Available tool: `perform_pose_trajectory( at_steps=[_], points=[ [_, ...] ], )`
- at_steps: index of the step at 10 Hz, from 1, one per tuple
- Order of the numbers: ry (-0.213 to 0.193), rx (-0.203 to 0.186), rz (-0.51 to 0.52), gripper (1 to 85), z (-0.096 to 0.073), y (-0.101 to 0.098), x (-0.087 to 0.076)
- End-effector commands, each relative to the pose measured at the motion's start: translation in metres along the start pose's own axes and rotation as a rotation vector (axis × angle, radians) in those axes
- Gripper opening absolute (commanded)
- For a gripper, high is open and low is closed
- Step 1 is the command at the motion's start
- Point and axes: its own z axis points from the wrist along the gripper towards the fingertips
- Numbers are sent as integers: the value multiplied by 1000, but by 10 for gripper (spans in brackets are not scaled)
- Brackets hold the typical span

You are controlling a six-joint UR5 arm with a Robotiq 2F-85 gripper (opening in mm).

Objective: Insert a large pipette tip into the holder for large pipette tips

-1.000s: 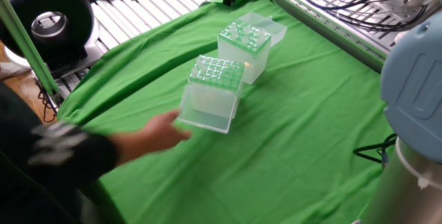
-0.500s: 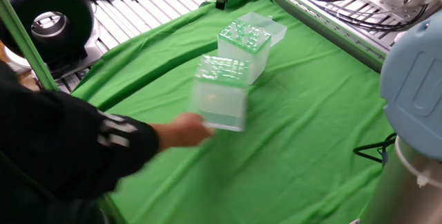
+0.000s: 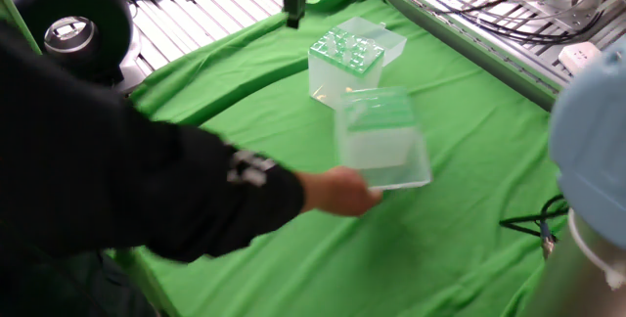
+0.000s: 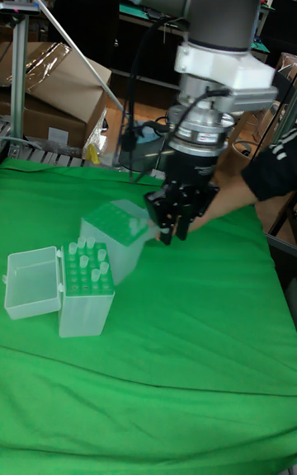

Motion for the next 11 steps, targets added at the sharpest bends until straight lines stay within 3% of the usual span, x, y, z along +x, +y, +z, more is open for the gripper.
perform_pose_trajectory(
  at_steps=[1, 3, 6, 8, 10, 11],
  points=[
    [-6, 6, 55, 327, 5, 35, 0],
    [-3, 33, 39, 283, 3, 24, 15],
    [-28, -10, 9, 293, 0, 27, 10],
    [17, 86, 212, 280, -1, 3, 24],
    [47, 98, 394, 277, -1, 2, 34],
    [53, 112, 404, 263, -2, -1, 36]
  ],
)
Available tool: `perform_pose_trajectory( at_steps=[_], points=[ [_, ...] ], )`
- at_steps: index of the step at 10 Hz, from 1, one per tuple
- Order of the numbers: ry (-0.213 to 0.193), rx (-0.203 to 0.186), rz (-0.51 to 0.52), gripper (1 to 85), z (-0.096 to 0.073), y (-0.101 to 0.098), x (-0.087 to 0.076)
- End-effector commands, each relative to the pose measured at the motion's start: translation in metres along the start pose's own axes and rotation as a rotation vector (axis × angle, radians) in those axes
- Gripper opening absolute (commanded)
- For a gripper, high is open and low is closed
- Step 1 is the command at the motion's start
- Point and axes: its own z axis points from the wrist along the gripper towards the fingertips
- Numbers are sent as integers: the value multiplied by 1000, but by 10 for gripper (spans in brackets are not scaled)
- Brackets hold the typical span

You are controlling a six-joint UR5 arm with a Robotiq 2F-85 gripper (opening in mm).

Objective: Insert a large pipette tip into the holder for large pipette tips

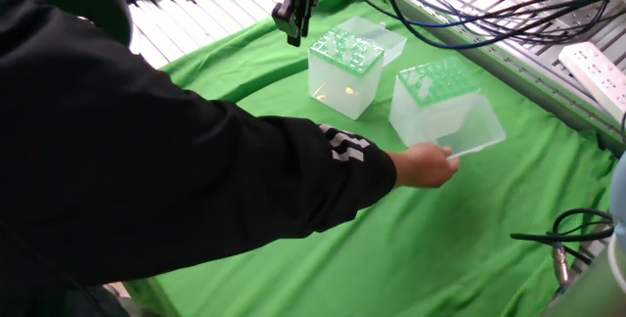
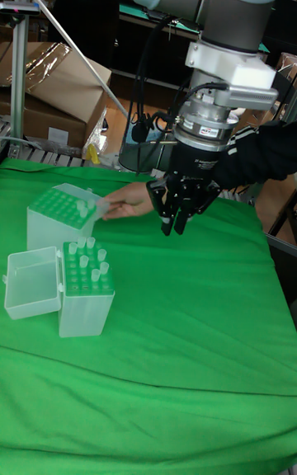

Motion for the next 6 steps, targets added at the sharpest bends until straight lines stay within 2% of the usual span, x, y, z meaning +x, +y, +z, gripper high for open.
perform_pose_trajectory(
  at_steps=[1, 2, 3, 4, 5, 6],
  points=[
    [9, 33, 117, 240, 2, -19, 24],
    [13, 9, 33, 257, 7, -42, 33],
    [-9, -6, -21, 267, 11, -66, 35],
    [-26, -32, -70, 267, 15, -85, 43],
    [-17, -53, -135, 263, 16, -106, 58],
    [15, -86, -164, 283, 4, -116, 68]
  ],
)
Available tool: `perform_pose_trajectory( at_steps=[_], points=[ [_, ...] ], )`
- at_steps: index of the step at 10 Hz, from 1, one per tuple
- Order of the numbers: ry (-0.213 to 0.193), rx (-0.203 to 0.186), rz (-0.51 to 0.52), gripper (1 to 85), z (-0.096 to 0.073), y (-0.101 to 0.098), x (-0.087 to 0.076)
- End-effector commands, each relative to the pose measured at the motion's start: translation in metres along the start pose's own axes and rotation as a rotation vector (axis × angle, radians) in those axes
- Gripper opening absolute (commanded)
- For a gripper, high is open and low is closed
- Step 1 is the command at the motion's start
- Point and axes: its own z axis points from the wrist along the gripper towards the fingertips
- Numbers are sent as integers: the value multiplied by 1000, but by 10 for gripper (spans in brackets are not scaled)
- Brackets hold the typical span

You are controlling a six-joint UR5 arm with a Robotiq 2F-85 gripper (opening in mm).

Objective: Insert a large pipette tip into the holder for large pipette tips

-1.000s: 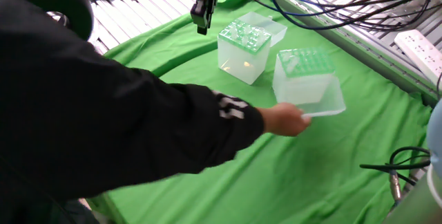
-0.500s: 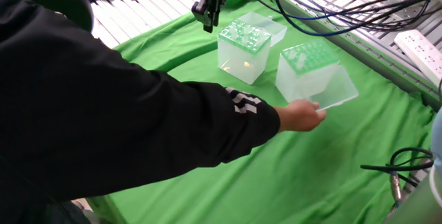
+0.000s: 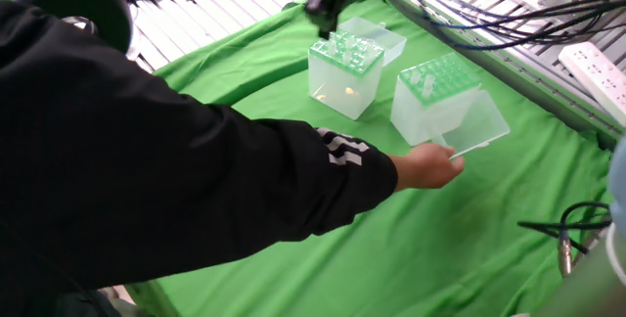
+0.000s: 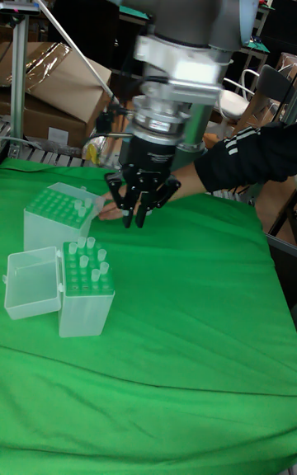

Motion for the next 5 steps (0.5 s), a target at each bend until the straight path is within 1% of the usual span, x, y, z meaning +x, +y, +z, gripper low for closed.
perform_pose_trajectory(
  at_steps=[1, 2, 3, 4, 5],
  points=[
    [9, -57, -78, 280, -8, -34, 27],
    [-6, -54, -52, 290, -7, -34, 23],
    [2, -19, -18, 303, -7, -43, 24],
    [2, -18, 0, 287, -7, -43, 25],
    [-10, -47, 10, 297, -7, -36, 21]
  ],
)
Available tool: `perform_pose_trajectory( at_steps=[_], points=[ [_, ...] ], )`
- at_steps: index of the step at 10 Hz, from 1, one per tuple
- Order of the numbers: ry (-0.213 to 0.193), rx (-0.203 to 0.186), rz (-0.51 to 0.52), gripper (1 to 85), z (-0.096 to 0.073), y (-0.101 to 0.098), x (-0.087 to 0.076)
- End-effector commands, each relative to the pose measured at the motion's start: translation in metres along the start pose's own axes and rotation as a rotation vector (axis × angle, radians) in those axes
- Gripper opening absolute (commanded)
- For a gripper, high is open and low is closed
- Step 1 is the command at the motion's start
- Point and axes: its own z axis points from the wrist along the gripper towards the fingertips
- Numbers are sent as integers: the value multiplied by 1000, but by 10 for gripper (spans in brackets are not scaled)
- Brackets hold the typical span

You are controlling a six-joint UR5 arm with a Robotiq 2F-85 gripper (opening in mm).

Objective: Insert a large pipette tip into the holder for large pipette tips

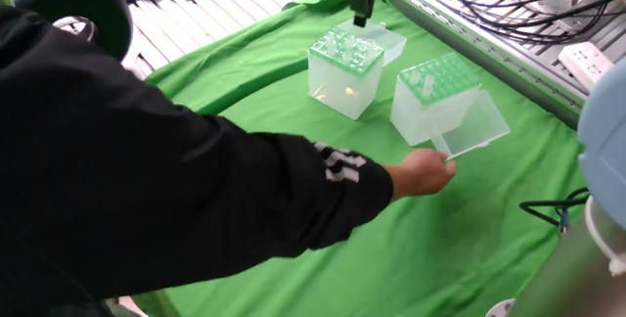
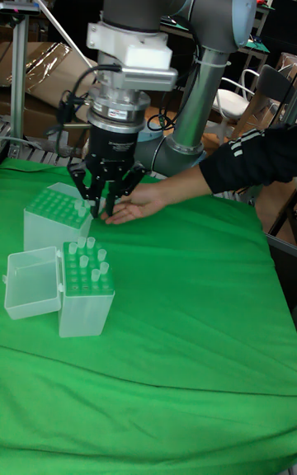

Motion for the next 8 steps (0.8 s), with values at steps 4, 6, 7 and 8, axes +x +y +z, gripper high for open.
perform_pose_trajectory(
  at_steps=[4, 6, 7, 8],
  points=[
    [-28, -58, 31, 317, 6, 12, 44],
    [-45, -46, 11, 320, 19, 11, 83],
    [-46, -48, 10, 323, 21, 14, 93],
    [-43, -48, 11, 323, 22, 16, 100]
  ],
)
